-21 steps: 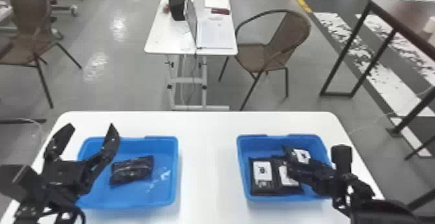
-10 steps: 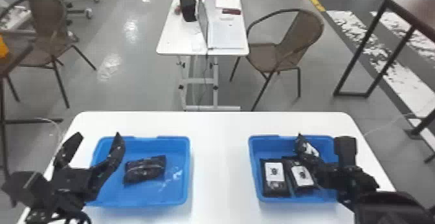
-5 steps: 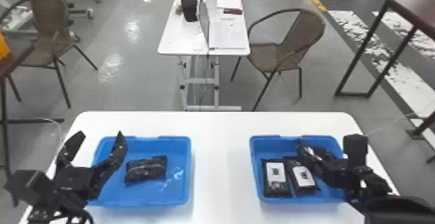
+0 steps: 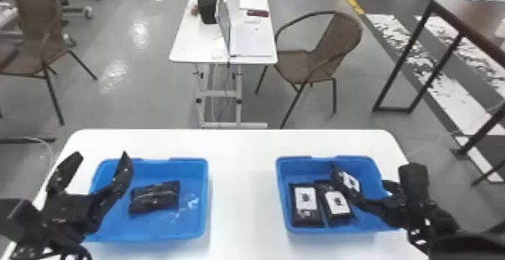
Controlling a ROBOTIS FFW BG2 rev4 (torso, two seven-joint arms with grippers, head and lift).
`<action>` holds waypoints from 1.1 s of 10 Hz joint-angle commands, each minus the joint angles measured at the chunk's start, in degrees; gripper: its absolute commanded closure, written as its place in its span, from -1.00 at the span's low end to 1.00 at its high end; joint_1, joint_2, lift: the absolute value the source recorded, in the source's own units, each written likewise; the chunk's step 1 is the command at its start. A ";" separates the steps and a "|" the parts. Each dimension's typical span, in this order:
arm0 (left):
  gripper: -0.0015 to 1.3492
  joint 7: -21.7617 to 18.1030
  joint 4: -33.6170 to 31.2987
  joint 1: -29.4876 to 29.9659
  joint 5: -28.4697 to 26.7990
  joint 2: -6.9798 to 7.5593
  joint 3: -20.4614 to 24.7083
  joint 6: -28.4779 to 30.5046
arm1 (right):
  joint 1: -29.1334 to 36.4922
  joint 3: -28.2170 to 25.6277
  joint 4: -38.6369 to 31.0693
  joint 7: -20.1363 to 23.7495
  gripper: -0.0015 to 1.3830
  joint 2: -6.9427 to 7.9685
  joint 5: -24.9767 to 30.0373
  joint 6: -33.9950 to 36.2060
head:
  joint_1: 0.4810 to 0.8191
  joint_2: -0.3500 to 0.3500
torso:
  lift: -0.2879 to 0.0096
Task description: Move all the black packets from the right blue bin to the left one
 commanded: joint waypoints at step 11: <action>-0.75 0.00 0.35 0.26 0.10 -0.15 0.58 -0.74 | -22.86 8.61 36.78 9.67 -0.74 -3.81 8.22 -5.33 | 0.27 -0.23 | 0.94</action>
